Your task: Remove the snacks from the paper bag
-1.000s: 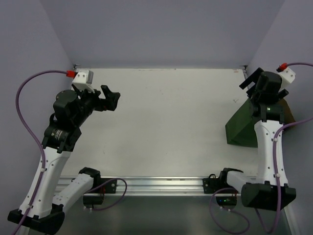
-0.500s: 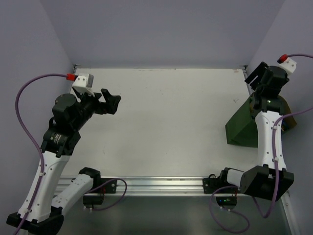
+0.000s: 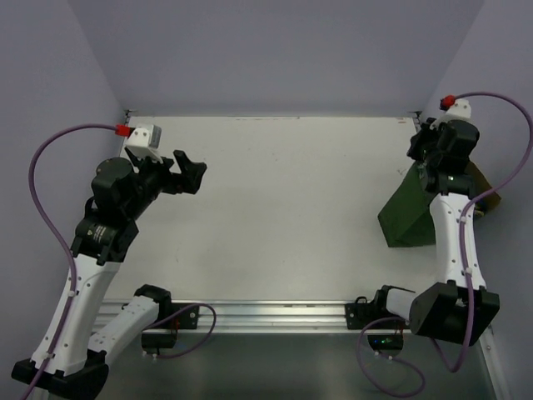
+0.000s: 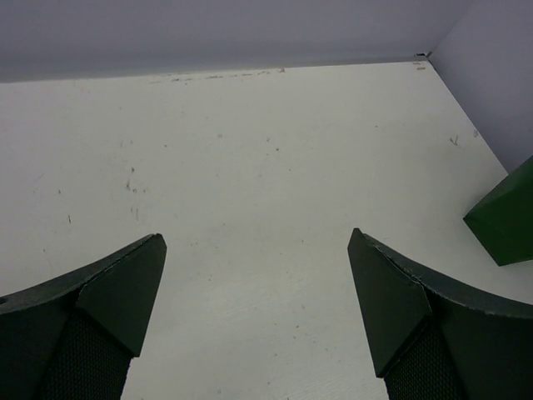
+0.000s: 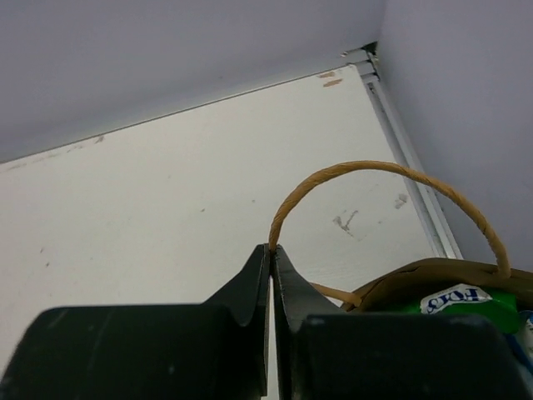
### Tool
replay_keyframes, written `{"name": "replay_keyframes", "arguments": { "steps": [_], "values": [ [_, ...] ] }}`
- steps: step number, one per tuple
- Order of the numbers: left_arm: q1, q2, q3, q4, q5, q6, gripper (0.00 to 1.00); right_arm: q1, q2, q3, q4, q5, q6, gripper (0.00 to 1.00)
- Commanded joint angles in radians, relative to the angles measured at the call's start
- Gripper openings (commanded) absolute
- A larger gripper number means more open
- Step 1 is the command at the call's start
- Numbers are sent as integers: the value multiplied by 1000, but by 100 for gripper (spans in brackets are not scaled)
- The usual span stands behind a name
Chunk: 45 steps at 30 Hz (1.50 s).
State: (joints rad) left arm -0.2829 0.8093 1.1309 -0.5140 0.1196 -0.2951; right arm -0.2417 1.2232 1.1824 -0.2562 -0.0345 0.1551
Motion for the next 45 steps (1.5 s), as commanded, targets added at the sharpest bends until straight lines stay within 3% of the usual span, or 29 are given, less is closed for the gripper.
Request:
{"name": "replay_keyframes", "arguments": {
  "steps": [1, 11, 17, 31, 42, 45],
  "values": [
    [-6, 4, 10, 0, -3, 19, 100, 79, -83, 11, 29, -266, -110, 0],
    [-12, 30, 40, -11, -18, 33, 100, 436, -108, 31, -145, -467, -190, 0],
    [-13, 45, 55, -12, -12, 27, 100, 545, -119, 39, -230, -536, -213, 0],
    [-12, 85, 89, 8, 44, -32, 100, 552, -166, 168, -304, -493, -238, 0],
    [-13, 80, 66, 11, 49, -47, 100, 552, -215, 20, -302, -515, -229, 1],
    [-12, 87, 69, 9, 46, -41, 100, 552, -211, 49, -331, -509, -226, 25]
  ]
}}
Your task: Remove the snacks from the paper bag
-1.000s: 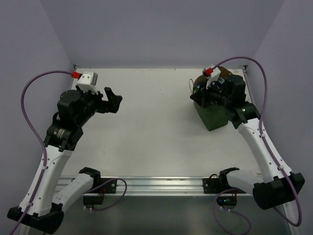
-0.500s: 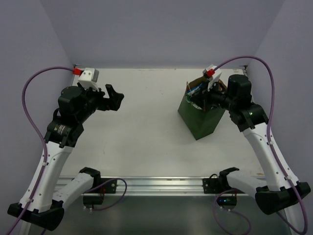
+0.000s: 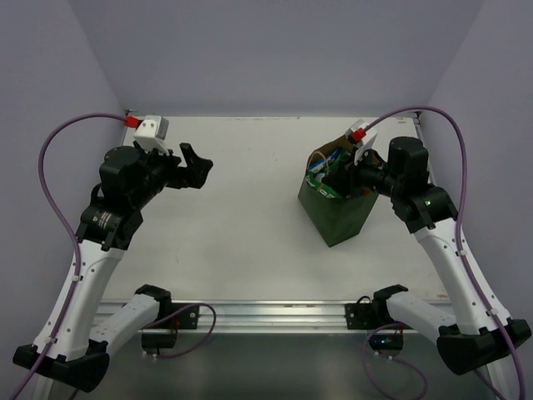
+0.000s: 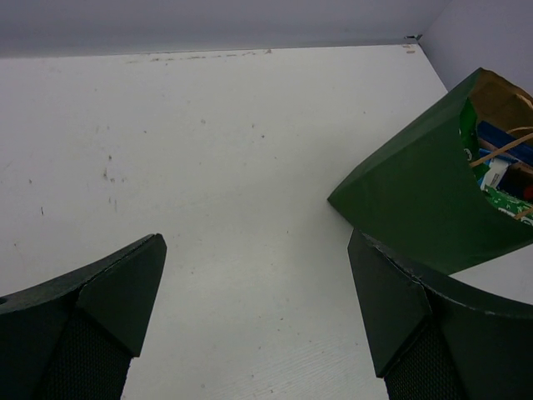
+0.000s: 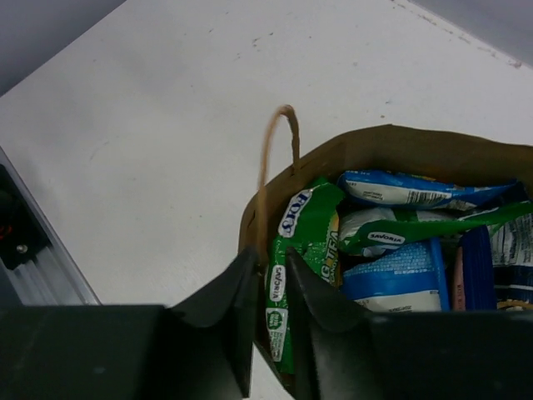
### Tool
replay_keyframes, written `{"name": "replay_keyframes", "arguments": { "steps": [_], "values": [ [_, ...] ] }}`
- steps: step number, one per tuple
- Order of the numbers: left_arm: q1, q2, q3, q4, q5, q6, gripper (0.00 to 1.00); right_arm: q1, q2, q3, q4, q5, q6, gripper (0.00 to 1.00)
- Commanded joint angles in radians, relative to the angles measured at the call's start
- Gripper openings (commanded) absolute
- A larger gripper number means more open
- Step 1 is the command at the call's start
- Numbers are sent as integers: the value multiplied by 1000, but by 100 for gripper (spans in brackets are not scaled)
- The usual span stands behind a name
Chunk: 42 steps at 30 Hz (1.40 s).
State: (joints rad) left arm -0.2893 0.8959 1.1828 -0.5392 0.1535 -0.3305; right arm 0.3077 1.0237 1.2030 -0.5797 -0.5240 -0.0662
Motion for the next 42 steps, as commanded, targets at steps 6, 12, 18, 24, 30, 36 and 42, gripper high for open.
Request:
{"name": "replay_keyframes", "arguments": {
  "steps": [6, 12, 18, 24, 30, 36, 42],
  "values": [
    [-7, 15, 29, 25, 4, 8, 100, 2, -5, 121, -95, 57, 8, 67],
    [-7, 24, 40, 13, -5, 22, 100, -2, -98, 119, -83, 324, 58, 81],
    [-5, 28, 40, 7, -8, 28, 100, -139, -36, 144, -75, 588, 144, 83],
    [-5, 26, 51, -13, 0, 38, 100, -282, 91, 132, -28, 447, 160, 75],
    [-7, 18, 51, -27, 3, 42, 100, -303, 176, 83, 27, 354, 161, 70],
    [-7, 12, 44, -27, 9, 39, 100, -363, 179, -2, 73, 309, 157, 61],
    [-5, 37, 60, -28, 44, 44, 100, -363, 191, -26, 75, 262, 141, 33]
  ]
}}
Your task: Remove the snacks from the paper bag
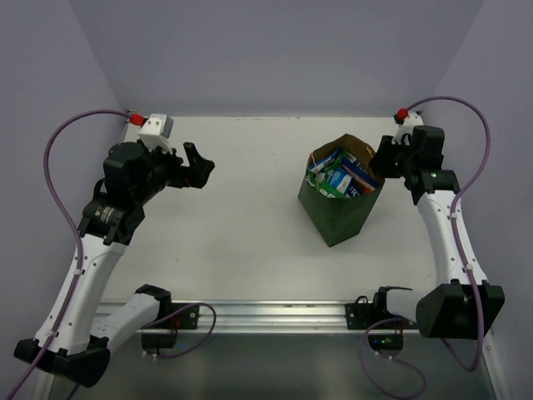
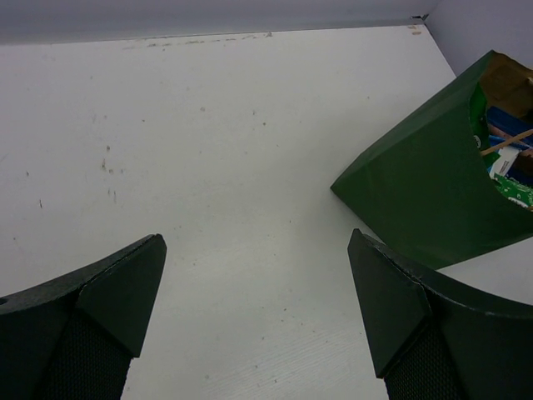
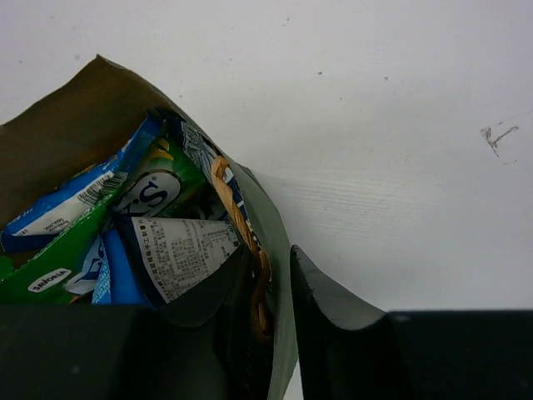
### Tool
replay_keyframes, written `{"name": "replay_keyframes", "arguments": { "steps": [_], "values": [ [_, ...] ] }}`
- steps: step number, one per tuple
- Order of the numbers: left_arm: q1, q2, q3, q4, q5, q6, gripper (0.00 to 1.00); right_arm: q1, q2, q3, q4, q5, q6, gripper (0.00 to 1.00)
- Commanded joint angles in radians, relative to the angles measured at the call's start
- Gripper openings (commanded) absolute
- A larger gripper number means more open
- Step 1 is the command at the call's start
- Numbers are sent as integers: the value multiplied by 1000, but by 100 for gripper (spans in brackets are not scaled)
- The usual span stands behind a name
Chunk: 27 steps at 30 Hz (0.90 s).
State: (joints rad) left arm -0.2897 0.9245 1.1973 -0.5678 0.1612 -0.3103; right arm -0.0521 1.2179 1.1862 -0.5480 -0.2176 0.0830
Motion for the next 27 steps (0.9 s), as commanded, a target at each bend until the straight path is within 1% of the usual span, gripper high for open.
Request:
{"name": "replay_keyframes", "arguments": {
  "steps": [1, 2, 3, 4, 6, 7, 8, 9, 10, 11, 12, 14, 15, 17, 18, 20, 21, 23, 24, 25, 26, 27],
  "values": [
    [-6, 20, 57, 0, 55, 23, 100, -3, -3, -8, 43, -51, -11, 26],
    [-6, 26, 64, 0, 64, 23, 100, -3, -4, -2, 39, -54, -15, 12],
    [-6, 33, 71, 0, 72, 23, 100, -3, -8, 13, 37, -48, -23, 5],
    [-6, 49, 88, 3, 90, 23, 100, 0, -26, 22, 33, -49, -38, 0],
    [-8, 66, 105, 3, 110, 23, 100, 3, -55, 49, 37, -40, -51, 0],
    [-6, 91, 116, 3, 130, 20, 100, 11, -95, 55, 43, -23, -57, 0],
    [-8, 105, 139, 3, 136, 16, 100, 35, -112, 71, 58, 4, -69, 0],
    [-14, 141, 154, 0, 142, 1, 100, 44, -129, 78, 68, 71, -95, 0],
    [-20, 161, 172, -6, 158, -4, 100, 96, -155, 85, 82, 105, -120, 0],
    [-31, 184, 214, -10, 165, -9, 100, 118, -165, 95, 89, 139, -133, 0],
    [-73, 226, 234, -10, 155, -16, 100, 136, -175, 95, 98, 197, -153, 0],
    [-144, 266, 293, -10, 106, -21, 100, 202, -199, 84, 129, 250, -167, 0],
    [-225, 308, 314, -10, 45, -16, 100, 222, -208, 72, 146, 271, -183, 0],
    [-294, 352, 353, -7, 5, -22, 100, 267, -239, 20, 201, 302, -189, 0],
    [-354, 396, 390, -6, -9, -41, 100, 274, -250, 3, 218, 311, -184, 0],
    [-411, 436, 415, 15, -49, -56, 100, 288, -265, -42, 246, 304, -174, 0],
    [-471, 468, 427, 23, -93, -76, 100, 291, -270, -52, 249, 304, -161, 0],
    [-523, 493, 429, 64, -126, -107, 99, 296, -270, -77, 247, 296, -157, 0],
    [-570, 519, 427, 80, -138, -121, 98, 297, -271, -86, 249, 294, -149, 0],
    [-591, 531, 420, 100, -155, -131, 98, 298, -274, -95, 259, 294, -146, 0],
    [-614, 542, 415, 138, -157, -153, 94, 298, -279, -114, 264, 288, -144, 0],
    [-653, 565, 410, 153, -204, -164, 92, 298, -287, -123, 266, 290, -135, 0]
  ]
}}
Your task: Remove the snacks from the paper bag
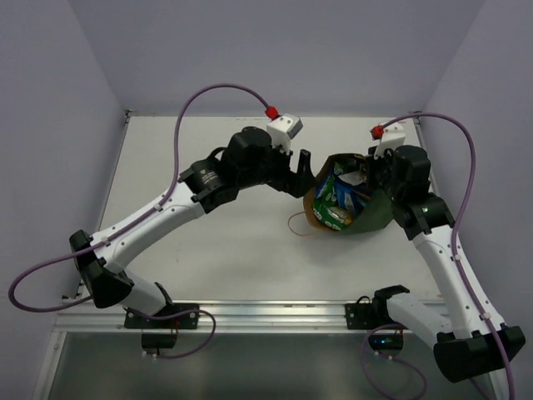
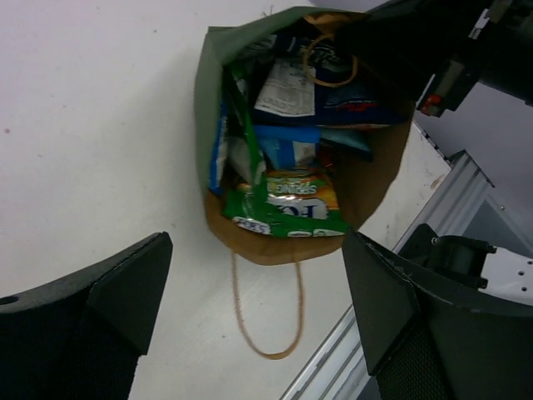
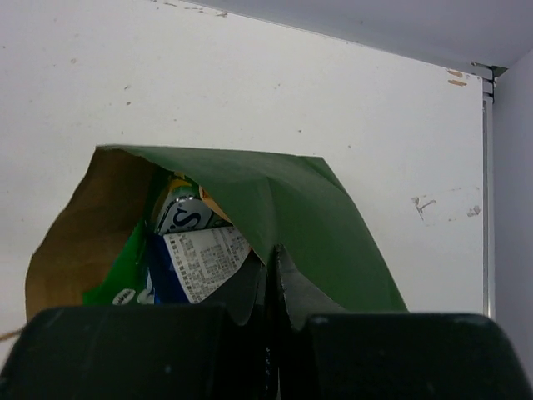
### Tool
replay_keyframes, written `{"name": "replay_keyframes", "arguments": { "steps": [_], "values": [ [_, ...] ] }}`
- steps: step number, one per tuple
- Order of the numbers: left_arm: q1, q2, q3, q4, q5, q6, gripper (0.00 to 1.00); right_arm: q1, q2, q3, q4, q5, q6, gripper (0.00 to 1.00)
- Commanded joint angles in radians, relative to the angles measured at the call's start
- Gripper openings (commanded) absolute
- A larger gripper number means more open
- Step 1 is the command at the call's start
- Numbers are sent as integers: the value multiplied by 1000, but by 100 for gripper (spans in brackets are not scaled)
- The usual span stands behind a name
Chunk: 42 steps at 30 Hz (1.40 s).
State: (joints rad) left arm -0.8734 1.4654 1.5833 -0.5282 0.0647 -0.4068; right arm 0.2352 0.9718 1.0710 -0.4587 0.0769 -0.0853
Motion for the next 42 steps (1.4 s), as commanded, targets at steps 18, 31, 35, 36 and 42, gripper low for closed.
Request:
{"name": "replay_keyframes", "arguments": {
  "steps": [18, 31, 35, 36, 42],
  "values": [
    [-168, 274, -48, 367, -238, -228, 63, 13, -77, -92, 186, -42, 162, 0],
    [-188, 421, 47, 398, -215, -231, 61, 13, -64, -79, 172, -57, 213, 0],
    [-193, 470, 87, 401, -220, -234, 64, 13, -58, -79, 172, -71, 228, 0],
    [-194, 478, 92, 402, -238, -234, 66, 12, -58, -80, 172, -71, 228, 0],
    [-193, 539, 129, 415, -328, -230, 63, 13, -59, -88, 172, -112, 243, 0]
  ]
}}
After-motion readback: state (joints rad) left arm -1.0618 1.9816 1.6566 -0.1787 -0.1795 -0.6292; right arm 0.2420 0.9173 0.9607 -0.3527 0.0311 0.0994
